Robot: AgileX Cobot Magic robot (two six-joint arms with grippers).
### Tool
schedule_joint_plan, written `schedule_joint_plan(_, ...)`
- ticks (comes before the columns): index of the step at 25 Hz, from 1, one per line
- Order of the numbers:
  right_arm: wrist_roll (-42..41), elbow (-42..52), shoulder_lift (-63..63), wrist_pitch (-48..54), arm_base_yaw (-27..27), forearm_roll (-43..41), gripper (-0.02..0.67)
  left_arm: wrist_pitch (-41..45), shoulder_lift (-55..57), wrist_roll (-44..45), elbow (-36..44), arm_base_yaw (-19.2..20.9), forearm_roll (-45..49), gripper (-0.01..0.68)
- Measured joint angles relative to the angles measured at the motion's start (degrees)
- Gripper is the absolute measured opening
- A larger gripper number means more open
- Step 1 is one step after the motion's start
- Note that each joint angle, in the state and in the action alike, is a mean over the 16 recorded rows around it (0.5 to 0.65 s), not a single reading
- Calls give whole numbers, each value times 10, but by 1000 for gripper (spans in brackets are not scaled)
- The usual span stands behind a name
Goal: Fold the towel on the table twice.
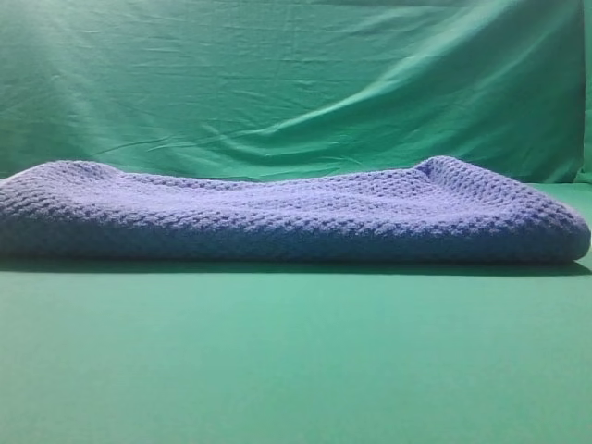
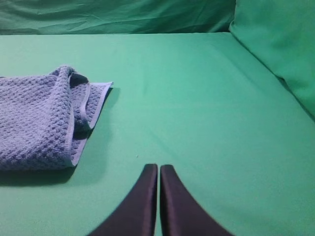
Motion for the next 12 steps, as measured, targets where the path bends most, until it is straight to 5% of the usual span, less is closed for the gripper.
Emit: schedule_joint_plan(12,0,0,0,0,-1,0,0,0,0,0,0,0,0,0)
